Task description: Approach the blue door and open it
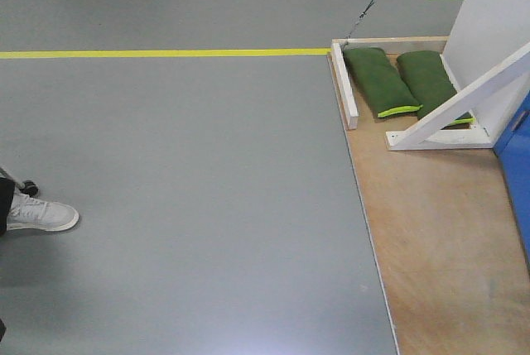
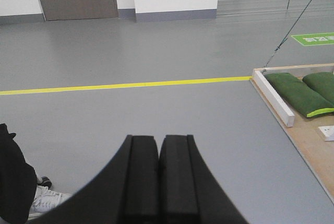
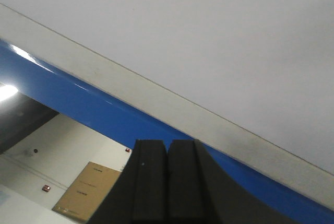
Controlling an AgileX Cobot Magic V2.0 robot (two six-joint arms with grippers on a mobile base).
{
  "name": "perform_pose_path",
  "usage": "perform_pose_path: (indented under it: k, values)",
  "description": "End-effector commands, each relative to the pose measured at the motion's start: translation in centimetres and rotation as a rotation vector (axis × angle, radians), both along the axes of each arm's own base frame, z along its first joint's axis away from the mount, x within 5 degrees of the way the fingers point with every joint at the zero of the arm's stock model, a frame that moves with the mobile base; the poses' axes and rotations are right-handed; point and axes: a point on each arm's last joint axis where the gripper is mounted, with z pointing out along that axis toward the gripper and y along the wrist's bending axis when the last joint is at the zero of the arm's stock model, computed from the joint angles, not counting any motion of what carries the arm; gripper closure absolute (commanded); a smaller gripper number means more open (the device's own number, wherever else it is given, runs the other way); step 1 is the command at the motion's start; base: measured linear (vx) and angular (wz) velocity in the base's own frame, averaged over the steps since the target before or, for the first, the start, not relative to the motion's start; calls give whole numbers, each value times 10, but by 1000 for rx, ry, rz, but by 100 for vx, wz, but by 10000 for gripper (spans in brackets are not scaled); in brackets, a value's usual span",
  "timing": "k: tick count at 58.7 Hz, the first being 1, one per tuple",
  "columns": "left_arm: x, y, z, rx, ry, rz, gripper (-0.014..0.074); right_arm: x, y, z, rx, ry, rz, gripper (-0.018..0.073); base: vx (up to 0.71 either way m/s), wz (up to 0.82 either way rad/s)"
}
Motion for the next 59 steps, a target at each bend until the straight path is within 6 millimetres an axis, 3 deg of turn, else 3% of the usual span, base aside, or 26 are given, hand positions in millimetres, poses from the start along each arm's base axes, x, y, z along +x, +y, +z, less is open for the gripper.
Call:
perform_pose_path:
  k: [1, 15, 25, 41, 59]
  values:
    - [-1, -1, 17, -9, -122, -11, 524, -2, 16, 27, -93, 23, -53, 547, 0, 0]
    - [-1, -1, 17, -9, -122, -11, 524, 1, -3, 8, -96, 113, -133, 547, 0, 0]
    - [-1, -1, 17, -9, -122, -11, 524, 14, -10, 3, -139, 147, -179, 547, 0, 0]
    - [-1, -1, 17, -9, -122, -11, 524, 35, -6, 9, -220, 116, -220, 547, 0, 0]
    - [-1, -1, 17, -9, -122, -11, 524, 37, -6, 10, -228, 180, -221, 547, 0, 0]
